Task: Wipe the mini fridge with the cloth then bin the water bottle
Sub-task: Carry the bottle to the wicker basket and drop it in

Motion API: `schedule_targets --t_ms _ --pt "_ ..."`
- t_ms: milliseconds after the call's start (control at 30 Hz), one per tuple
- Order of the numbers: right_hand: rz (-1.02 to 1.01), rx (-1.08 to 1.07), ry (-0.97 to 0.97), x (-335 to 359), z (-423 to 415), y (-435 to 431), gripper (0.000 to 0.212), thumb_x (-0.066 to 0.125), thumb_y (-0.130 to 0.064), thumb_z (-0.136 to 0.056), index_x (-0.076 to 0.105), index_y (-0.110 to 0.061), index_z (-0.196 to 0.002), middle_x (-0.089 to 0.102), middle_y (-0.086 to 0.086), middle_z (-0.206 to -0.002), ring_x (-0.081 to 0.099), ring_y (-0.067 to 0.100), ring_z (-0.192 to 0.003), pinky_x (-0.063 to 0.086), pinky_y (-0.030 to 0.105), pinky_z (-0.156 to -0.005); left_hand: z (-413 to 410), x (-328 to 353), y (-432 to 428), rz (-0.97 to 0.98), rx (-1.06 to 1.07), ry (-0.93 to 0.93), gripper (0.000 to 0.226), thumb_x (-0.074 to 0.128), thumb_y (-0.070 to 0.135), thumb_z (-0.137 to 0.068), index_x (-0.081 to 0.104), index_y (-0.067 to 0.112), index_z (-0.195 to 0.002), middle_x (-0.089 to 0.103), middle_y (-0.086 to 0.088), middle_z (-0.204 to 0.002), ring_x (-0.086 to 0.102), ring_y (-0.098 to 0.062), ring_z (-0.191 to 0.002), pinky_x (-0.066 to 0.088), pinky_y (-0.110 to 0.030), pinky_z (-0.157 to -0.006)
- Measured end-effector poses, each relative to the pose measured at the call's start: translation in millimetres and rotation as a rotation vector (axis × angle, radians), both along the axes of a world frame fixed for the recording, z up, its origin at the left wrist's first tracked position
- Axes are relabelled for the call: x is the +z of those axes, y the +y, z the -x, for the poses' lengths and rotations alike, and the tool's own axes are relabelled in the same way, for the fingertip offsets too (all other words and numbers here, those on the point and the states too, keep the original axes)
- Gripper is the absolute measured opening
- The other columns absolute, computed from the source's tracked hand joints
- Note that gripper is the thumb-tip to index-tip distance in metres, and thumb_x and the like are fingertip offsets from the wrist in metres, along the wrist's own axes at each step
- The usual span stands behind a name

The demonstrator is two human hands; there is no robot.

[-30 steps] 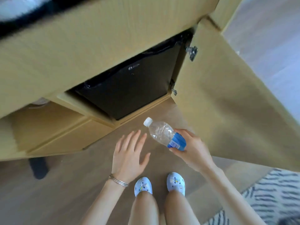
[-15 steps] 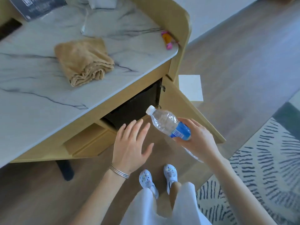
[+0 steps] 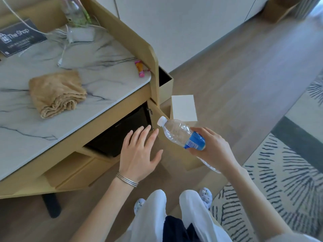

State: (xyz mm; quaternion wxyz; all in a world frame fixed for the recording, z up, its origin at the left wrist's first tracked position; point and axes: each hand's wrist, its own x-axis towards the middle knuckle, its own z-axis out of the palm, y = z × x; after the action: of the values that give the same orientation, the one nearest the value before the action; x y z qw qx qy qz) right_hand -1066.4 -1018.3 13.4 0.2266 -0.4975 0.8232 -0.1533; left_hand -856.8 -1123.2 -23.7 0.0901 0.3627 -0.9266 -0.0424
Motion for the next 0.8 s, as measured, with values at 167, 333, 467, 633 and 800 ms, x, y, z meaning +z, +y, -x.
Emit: schedule_targets --t_ms 167,333,467,633,800 --pt "-0.01 -0.036 0.021 6.4 93.7 36.7 0.06 0.067 -0.041 -0.077 0.042 -0.037 -0.131 0.053 -0.014 -0.125 0.051 0.012 -0.107 0.041 0.026 -0.072 90.1 4.1 27.6 0.004 -0.034 0.001 0.059 0.039 0.051 -0.09 0.055 0.016 -0.135 0.058 -0.012 -0.134 0.053 -0.029 -0.124 0.04 -0.047 -0.103" --pt "0.055 -0.104 0.025 12.2 186.5 82.5 0.058 0.07 -0.04 -0.074 0.047 -0.035 -0.127 0.057 -0.016 -0.12 0.055 0.011 -0.102 0.045 0.028 -0.073 184.2 6.5 55.3 -0.002 -0.079 -0.002 0.058 0.042 0.051 -0.09 0.055 0.016 -0.135 0.056 -0.012 -0.136 0.051 -0.03 -0.125 0.037 -0.047 -0.105" --pt "0.109 -0.17 0.007 19.3 244.3 119.4 0.059 0.073 -0.035 -0.072 0.05 -0.032 -0.126 0.058 -0.014 -0.119 0.057 0.012 -0.102 0.049 0.032 -0.079 250.4 13.8 72.8 0.016 -0.146 0.009 0.059 0.041 0.052 -0.09 0.056 0.016 -0.134 0.057 -0.011 -0.134 0.053 -0.03 -0.124 0.037 -0.047 -0.104" --pt "0.156 -0.287 -0.024 20.7 293.7 152.9 0.06 0.077 -0.032 -0.072 0.051 -0.03 -0.126 0.058 -0.013 -0.115 0.05 0.002 -0.095 0.038 0.021 -0.079 311.6 19.9 84.1 0.06 -0.267 0.0 0.06 0.042 0.054 -0.088 0.057 0.018 -0.133 0.058 -0.01 -0.135 0.054 -0.029 -0.123 0.034 -0.046 -0.105" --pt "0.183 -0.386 -0.088 7.6 320.2 172.7 0.06 0.079 -0.026 -0.07 0.053 -0.029 -0.123 0.057 -0.015 -0.107 0.053 0.004 -0.095 0.036 0.018 -0.08 355.2 16.3 83.5 0.083 -0.353 -0.001 0.06 0.044 0.053 -0.088 0.056 0.018 -0.134 0.057 -0.009 -0.135 0.052 -0.029 -0.125 0.037 -0.047 -0.104"
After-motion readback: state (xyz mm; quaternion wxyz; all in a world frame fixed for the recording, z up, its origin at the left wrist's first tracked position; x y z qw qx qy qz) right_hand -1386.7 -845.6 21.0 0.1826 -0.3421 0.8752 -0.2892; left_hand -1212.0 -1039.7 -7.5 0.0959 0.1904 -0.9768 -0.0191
